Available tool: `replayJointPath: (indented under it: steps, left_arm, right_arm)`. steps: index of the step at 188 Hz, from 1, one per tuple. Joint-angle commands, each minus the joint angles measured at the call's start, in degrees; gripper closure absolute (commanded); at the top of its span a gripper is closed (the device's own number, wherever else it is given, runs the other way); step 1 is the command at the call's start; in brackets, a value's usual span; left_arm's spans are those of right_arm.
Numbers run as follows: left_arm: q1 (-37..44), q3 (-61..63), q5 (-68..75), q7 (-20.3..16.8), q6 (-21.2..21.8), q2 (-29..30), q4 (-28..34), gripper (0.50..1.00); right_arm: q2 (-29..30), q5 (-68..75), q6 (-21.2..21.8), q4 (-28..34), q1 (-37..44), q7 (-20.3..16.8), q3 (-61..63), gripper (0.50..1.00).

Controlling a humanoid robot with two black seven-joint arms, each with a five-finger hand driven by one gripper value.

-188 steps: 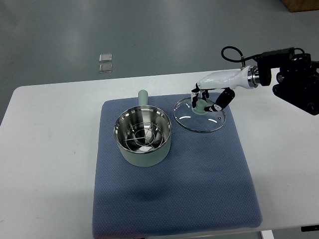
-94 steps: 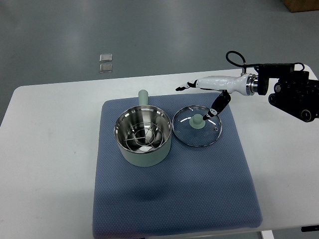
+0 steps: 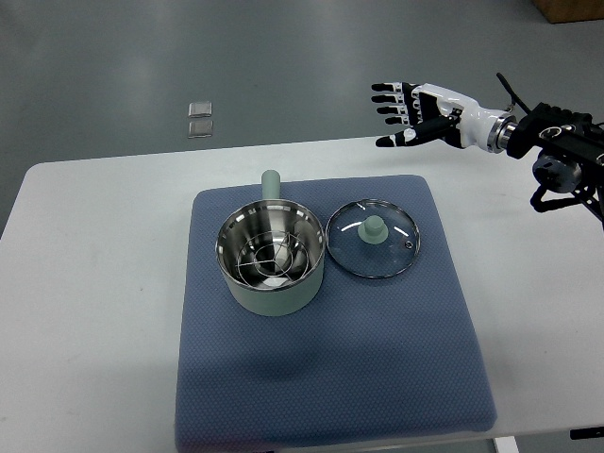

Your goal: Open lid and place right of pot

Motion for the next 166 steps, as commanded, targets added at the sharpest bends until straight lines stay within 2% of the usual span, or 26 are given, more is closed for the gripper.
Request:
replayJointPath:
  steps: [1,18,32,82,166]
  left_arm:
    - [0.0,0.0,0.0,0.0,0.0,0.0,0.0,0.500]
    - [0.1,0.0,0.0,0.0,0.0,0.0,0.0,0.500]
    - [0.1,0.0,0.0,0.0,0.0,0.0,0.0,0.500]
    - [0.2,0.0,0.0,0.0,0.0,0.0,0.1,0.500]
    - [0.4,0.0,0.0,0.0,0.1,0.0,0.0,0.500]
  right_arm:
    - [1.8,15.1,0.7,-1.6,-0.8,-7.9,0.8,0.572]
    - [2.1,24.5,0.8,-1.7,-2.5,-13.9,3.7,0.572]
    - [2.3,28.9,0.7,-1.7,-3.8,-16.4,6.7,0.572]
    - [2.5,30.0,0.8,-1.7,-7.1,-16.7,13.5,0.570]
    - [3.1,29.5,0.8,-1.7,-8.8,-16.1,13.7,0.570]
